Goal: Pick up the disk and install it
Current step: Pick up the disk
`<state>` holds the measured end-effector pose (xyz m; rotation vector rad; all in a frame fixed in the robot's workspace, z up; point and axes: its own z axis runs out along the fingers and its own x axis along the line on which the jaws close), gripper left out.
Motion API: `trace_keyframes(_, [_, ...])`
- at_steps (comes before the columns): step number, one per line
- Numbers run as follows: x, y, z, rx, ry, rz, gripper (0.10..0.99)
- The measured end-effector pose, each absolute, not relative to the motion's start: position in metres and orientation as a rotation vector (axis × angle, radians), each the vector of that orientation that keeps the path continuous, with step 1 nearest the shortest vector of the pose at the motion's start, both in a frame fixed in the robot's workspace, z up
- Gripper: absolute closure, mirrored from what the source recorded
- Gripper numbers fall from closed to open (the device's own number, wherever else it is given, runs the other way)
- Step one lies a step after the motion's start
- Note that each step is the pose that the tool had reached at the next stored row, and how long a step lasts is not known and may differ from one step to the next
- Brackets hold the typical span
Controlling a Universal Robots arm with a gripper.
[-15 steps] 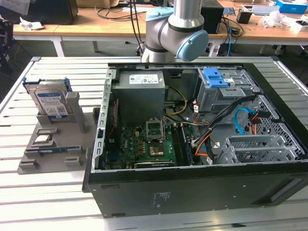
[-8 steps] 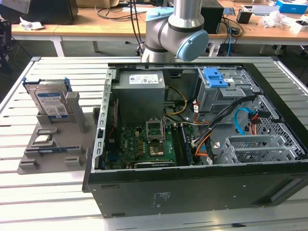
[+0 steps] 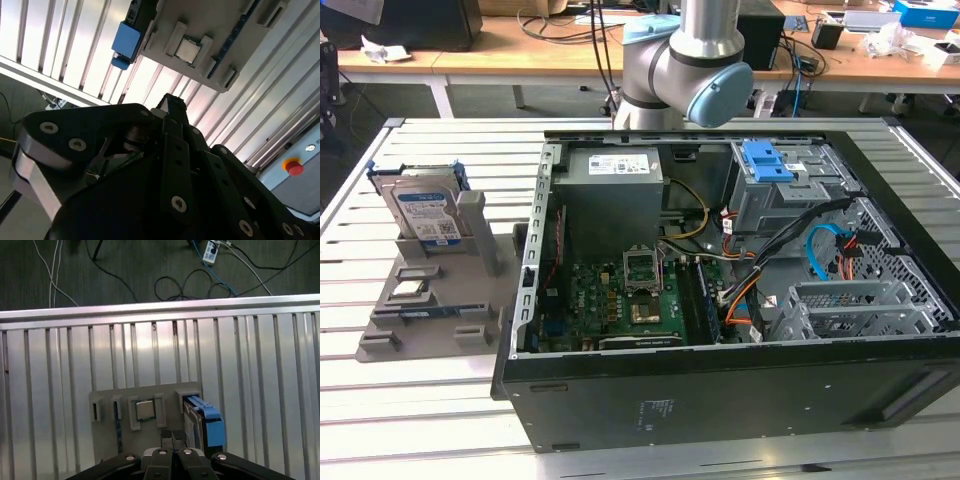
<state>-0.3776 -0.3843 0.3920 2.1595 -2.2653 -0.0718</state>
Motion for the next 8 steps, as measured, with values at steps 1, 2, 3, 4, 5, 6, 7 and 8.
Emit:
trace_keyframes(1, [-0.3776, -0.3844, 0.3919, 2.186, -2.239, -0.072, 0.98])
trace_keyframes(2, [-0.3776, -0.3843, 0.392, 2.197, -2.228, -0.071, 0.98])
trace_keyframes(3, [-0.3776, -0.3844, 0.392, 2.211, -2.214, -0.071, 0.98])
trace_keyframes(4, [-0.3776, -0.3844, 0.392, 2.226, -2.198, -0.071, 0.98])
trace_keyframes(5, [-0.3776, -0.3843, 0.392, 2.239, -2.184, -0.071, 0.98])
trace_keyframes(6, [-0.3776, -0.3844, 0.392, 2.253, -2.17, -0.071, 0.98])
trace_keyframes(7, [-0.3776, -0.3844, 0.392, 2.266, -2.156, -0.071, 0.98])
trace_keyframes(8, [-0.3776, -0.3844, 0.3919, 2.293, -2.126, -0.07, 0.98])
